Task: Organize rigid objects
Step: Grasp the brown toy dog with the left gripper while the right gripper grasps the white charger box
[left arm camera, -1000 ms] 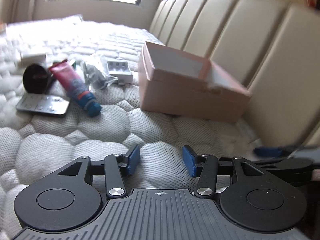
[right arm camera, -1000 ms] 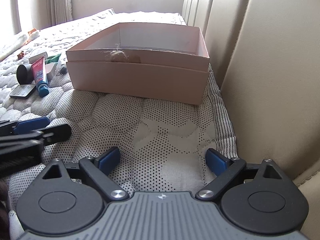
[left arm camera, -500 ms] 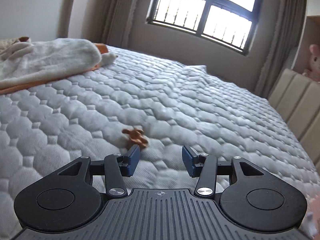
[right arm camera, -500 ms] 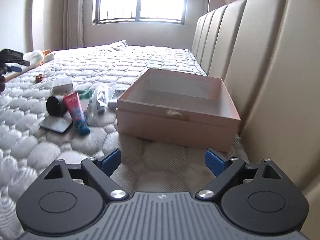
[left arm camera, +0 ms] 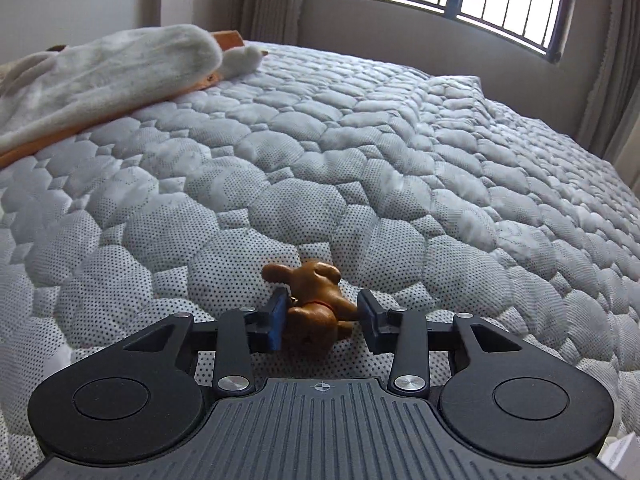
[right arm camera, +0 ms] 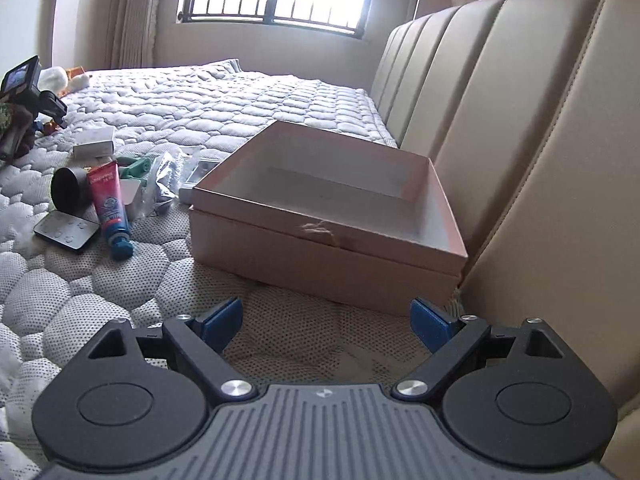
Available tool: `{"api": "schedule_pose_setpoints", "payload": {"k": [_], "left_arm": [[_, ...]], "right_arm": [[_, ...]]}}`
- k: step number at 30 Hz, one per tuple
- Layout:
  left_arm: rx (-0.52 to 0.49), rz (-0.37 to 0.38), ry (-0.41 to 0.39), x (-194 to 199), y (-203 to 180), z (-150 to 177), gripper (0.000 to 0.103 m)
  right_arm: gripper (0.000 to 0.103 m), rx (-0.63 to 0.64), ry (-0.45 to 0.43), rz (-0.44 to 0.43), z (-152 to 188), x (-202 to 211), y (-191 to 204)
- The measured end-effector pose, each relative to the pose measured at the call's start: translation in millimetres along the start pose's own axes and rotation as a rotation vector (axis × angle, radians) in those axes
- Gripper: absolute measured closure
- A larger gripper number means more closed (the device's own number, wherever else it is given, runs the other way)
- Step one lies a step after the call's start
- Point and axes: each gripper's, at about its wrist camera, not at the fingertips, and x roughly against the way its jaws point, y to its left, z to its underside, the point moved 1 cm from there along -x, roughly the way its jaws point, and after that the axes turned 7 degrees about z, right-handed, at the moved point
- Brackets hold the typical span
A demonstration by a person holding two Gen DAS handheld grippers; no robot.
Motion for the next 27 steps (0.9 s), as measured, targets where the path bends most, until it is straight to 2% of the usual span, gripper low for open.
{"api": "schedule_pose_setpoints", "payload": {"k": [3, 6, 8, 10, 12, 15, 17, 20, 22, 25, 27], "left_arm": [[-0.092, 0.086, -0.013, 36.3, -13.8, 19.8, 0.062], [-0.199, 0.225, -0.029, 97.9, -38.2, 61.5, 0.062], [-0.235, 0.324, 0.022, 143.3, -52.8, 98.8, 0.062], [-0.260, 0.379, 0.100, 181.9, -62.8, 135.8, 0.062], [-0.285, 0.399, 0.172, 208.6, -68.0, 169.5, 0.062], [-0.241, 0.420, 0.268, 221.8, -67.1, 201.2, 0.062], [-0.253, 0.413, 0.269, 230.5, -67.6, 212.9, 0.062], [-0.238, 0.429, 0.258, 238.7, -62.9, 217.7, 0.062], [-0.228, 0.431, 0.257, 239.3, -59.8, 218.5, 0.062], [-0.235, 0.427, 0.256, 241.3, -59.8, 221.9, 0.062], [-0.236, 0.424, 0.256, 241.5, -61.0, 222.4, 0.062]], "right_arm": [[0.012, 0.039, -0.030, -0.022, -12.0, 2.0, 9.8], [0.012, 0.081, -0.051, -0.088, -35.2, -2.6, 34.1], [0.012, 0.114, -0.058, -0.162, -55.5, -8.0, 61.5], [0.012, 0.149, -0.058, -0.238, -77.3, -14.8, 95.2], [0.012, 0.163, -0.045, -0.326, -102.0, -24.5, 132.2], [0.012, 0.165, -0.014, -0.444, -141.8, -47.9, 188.5], [0.012, 0.167, 0.020, -0.498, -166.5, -71.5, 227.3], [0.012, 0.164, 0.064, -0.514, -194.5, -111.9, 277.1], [0.012, 0.140, 0.111, -0.495, -206.6, -141.4, 302.4], [0.012, 0.146, 0.195, -0.452, -209.6, -175.6, 326.2], [0.012, 0.151, 0.246, -0.433, -210.0, -184.6, 334.2]]}}
